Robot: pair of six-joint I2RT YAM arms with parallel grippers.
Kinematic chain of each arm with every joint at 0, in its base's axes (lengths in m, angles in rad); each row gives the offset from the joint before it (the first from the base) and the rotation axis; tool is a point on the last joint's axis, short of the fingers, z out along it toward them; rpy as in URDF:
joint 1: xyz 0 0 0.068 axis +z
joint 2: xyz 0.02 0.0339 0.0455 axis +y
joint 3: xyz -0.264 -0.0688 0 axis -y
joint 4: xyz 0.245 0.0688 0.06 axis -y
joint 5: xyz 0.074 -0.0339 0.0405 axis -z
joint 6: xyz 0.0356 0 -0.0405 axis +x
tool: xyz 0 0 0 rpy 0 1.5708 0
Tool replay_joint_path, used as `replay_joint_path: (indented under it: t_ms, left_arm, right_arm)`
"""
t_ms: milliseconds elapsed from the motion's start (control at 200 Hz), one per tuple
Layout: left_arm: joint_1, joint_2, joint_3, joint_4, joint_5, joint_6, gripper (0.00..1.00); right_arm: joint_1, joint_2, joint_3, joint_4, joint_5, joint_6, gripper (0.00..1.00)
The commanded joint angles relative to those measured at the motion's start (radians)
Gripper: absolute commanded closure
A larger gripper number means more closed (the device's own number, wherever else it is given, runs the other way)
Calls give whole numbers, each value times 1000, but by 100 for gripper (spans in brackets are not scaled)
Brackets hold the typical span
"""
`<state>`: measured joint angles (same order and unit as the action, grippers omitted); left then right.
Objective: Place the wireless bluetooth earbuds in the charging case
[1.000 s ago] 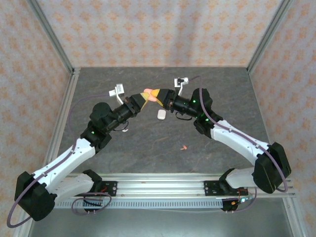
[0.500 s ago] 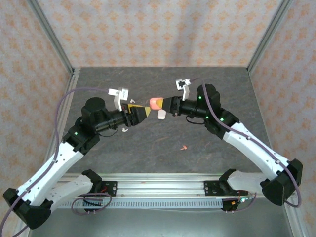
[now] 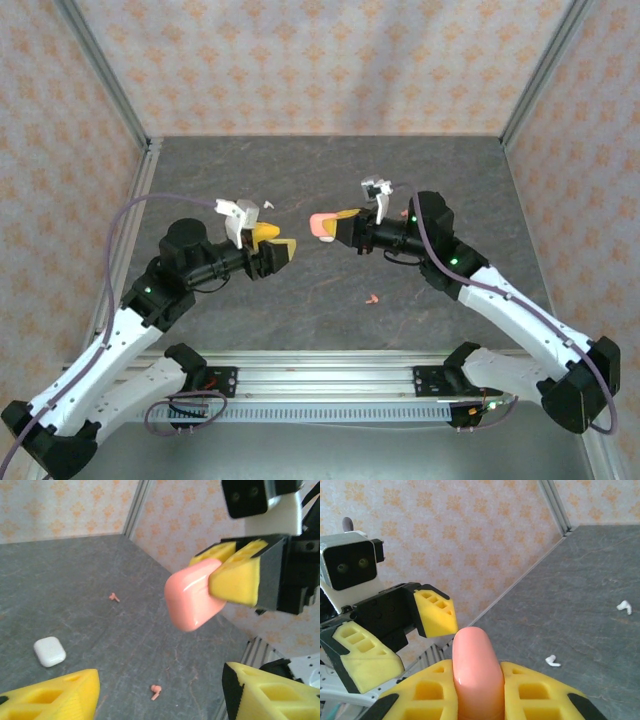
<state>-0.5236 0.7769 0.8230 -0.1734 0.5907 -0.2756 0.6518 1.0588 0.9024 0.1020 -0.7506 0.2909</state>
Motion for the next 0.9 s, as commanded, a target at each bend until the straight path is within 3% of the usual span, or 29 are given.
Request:
replay_joint_path:
  t_ms: [0,150,385,731,896]
  left_arm:
    - [-6,18,-31,197,58,-88,34]
    - [-6,52,-69,347,116,-200,30]
    - [-6,170,-91,648,203,-440,40]
    - [-14,221,-31,640,238,-438,51]
    - [-21,219,-40,634,200,-425,59]
  right_arm:
    - [3,0,-10,197,-41,52,95]
    - [-1,6,-6,221,-47,60,95]
    - [-19,41,-35,389,-74,184,95]
    - [-35,58,-57,461,-97,247,95]
    - [-34,67,-60,483,-104,255,95]
